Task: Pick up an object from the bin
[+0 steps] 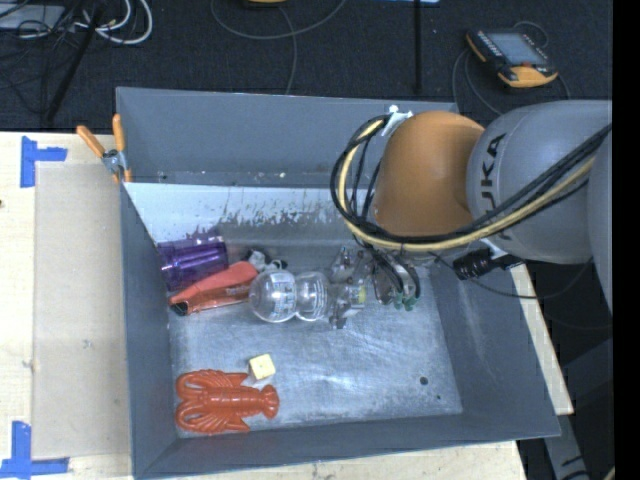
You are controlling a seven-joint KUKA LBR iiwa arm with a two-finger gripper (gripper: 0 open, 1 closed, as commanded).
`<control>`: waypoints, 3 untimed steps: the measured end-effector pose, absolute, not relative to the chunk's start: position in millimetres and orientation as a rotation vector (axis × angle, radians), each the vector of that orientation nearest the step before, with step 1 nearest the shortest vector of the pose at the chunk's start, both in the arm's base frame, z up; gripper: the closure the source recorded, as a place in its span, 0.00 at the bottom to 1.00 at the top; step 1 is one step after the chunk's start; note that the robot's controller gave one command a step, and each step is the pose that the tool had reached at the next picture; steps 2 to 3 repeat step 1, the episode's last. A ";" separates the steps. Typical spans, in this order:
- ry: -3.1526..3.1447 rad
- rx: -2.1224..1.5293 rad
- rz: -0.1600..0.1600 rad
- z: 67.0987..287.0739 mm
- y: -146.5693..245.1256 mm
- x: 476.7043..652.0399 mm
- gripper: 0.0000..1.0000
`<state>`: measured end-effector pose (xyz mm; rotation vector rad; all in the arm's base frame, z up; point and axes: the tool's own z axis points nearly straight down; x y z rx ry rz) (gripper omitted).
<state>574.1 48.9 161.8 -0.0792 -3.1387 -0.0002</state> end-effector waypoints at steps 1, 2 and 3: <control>-3.140 0.042 0.001 217.7 50.8 571.0 1.00; -3.140 0.042 0.001 217.7 50.8 571.0 1.00; -3.140 0.042 0.001 217.7 50.8 571.0 1.00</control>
Offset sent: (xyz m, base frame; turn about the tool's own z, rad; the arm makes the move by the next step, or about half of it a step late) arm -0.0346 -0.0230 0.0750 -0.2524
